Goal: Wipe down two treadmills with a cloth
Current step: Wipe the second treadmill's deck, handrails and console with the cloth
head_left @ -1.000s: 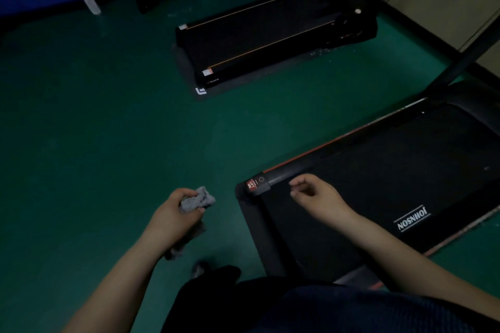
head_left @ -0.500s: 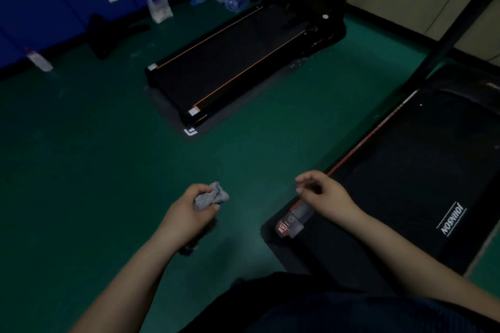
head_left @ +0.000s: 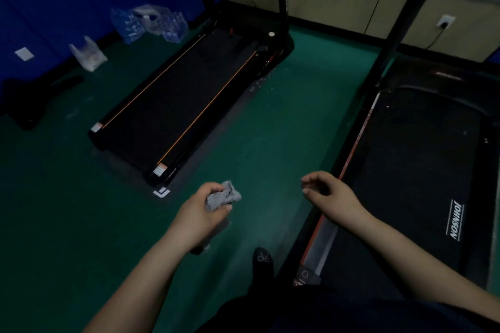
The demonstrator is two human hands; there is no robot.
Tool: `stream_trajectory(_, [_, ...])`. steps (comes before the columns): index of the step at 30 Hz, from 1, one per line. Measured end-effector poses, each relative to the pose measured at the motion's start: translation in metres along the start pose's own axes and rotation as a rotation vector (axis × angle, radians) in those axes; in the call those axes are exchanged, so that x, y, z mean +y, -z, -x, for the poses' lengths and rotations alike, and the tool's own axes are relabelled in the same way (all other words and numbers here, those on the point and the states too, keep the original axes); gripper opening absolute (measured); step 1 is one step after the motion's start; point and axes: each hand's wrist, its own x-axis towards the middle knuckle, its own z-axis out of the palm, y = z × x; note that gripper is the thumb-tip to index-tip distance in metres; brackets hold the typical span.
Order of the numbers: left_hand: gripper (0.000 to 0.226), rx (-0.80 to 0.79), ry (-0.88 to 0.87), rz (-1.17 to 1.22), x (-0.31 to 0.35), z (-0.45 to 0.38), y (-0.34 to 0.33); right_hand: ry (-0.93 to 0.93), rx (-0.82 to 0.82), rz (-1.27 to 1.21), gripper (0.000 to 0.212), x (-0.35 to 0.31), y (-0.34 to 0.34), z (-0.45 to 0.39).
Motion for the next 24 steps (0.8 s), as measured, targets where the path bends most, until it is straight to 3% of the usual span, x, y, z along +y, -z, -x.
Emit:
stream_trajectory(9, [0.032, 0.03, -0.053, -0.049, 0.053, -0.144, 0.064, 0.026, 0.098, -0.052, 0.022, -0.059, 0.018, -0.133])
stream_trajectory(17, [0.033, -0.12, -0.06, -0.103, 0.078, -0.27, 0.085, -0.1, 0.189, -0.065, 0.021, -0.061, 0.024, -0.224])
stream_trajectory(24, [0.034, -0.241, -0.15, -0.158, 0.126, -0.409, 0.112, -0.125, 0.304, -0.061, 0.019, -0.102, 0.042, -0.333])
